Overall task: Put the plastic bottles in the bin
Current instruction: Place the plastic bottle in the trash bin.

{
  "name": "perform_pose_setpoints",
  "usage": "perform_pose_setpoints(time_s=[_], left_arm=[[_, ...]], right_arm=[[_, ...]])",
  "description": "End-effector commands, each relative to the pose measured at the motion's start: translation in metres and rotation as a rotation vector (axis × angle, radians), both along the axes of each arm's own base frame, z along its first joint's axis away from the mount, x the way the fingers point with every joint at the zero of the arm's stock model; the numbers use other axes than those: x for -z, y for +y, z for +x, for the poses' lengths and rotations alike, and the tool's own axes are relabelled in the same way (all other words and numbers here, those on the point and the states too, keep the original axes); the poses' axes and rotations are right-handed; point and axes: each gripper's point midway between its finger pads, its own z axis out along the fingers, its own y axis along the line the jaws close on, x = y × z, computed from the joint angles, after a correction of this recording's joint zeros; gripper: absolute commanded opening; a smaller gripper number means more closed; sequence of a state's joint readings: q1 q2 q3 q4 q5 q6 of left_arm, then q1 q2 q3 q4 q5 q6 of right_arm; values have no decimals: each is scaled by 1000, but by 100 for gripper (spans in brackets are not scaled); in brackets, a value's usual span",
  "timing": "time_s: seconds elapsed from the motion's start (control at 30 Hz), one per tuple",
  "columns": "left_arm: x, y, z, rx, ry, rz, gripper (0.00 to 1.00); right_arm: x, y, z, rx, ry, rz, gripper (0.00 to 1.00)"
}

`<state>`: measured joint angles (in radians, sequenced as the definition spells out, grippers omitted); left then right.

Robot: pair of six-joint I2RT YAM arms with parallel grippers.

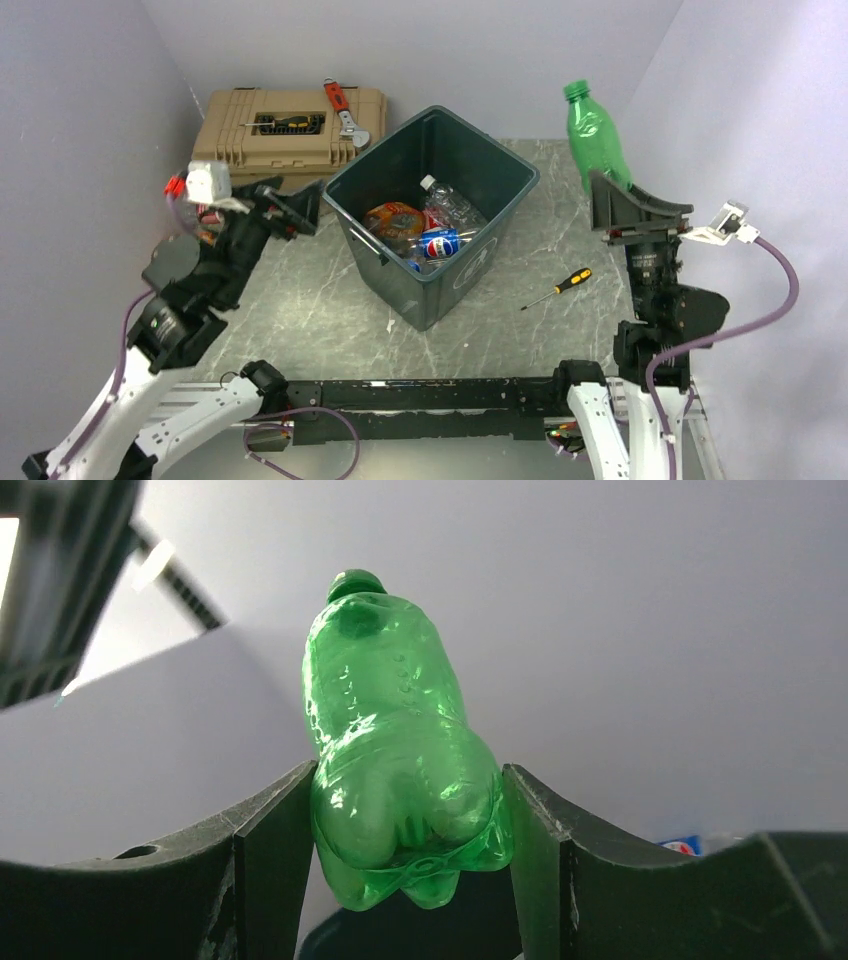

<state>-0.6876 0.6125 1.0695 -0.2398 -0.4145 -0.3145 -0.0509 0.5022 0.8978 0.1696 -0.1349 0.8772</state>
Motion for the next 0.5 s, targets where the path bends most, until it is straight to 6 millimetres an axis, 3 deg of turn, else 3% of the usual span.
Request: perform_pose_setpoints(time_s=[0.0, 0.07, 0.2, 0.33, 0.47], left_arm=[[-74, -72, -13, 365, -90, -126, 93], [-90, -96, -12, 473, -78, -188, 99], [-112, -140, -27, 748, -132, -332, 99], [-125, -169, -45, 994, -223, -425, 99], [-130, -193, -48, 1110, -193, -414, 99]], right_arm=[[-18, 58, -62, -268, -137, -242, 26], [-17, 71, -84, -346, -176, -272, 26], [-12, 84, -118, -439, -274, -291, 26], [2, 87, -119, -480, -291, -283, 26], [6, 89, -119, -514, -307, -259, 25]])
